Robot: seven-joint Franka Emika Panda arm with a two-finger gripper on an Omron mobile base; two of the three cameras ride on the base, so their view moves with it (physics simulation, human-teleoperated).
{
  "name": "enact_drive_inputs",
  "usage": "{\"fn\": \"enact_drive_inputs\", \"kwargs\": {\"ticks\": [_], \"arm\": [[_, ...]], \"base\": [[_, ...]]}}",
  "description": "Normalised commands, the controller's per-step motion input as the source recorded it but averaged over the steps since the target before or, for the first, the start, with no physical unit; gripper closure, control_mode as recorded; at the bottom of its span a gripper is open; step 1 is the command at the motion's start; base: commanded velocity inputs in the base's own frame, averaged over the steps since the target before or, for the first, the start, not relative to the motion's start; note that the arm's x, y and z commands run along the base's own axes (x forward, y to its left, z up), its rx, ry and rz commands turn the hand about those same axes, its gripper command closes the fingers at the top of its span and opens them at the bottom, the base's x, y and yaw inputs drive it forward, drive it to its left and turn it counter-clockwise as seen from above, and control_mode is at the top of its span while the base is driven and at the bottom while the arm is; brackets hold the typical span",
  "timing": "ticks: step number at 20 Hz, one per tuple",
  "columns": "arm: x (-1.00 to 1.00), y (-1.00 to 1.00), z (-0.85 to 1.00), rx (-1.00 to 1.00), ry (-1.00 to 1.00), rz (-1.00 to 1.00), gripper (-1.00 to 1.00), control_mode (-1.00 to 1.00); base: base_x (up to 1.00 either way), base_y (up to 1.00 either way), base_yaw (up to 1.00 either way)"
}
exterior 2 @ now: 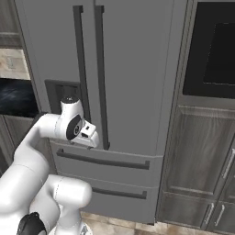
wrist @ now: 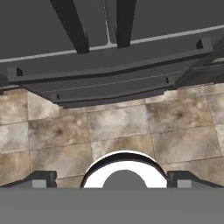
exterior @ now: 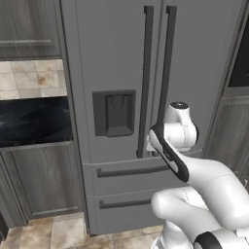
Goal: Place one of the steaks on the plate and the other in the bowl. Then place the bowl in the fridge.
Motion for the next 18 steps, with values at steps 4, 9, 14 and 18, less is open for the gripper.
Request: {"fn": "enact_drive_inputs", "kwargs": {"ticks": [4, 9, 14, 18], "arm": [[0.18, -0.02, 0.00, 0.00, -0.11, 0.01, -1.00, -1.00], [0.65, -0.24, 0.45, -0.10, -0.27, 0.00, -1.00, -1.00], [0.69, -0.39, 0.52, -0.06, -0.29, 0.02, -1.00, -1.00], [0.37, -0.16, 0.52, 0.02, -0.12, 0.11, -1.00, -1.00]], "base": [[0.00, 0.00, 0.00], [0.00, 0.00, 0.00], [0.00, 0.00, 0.00], [0.00, 0.00, 0.00]]}}
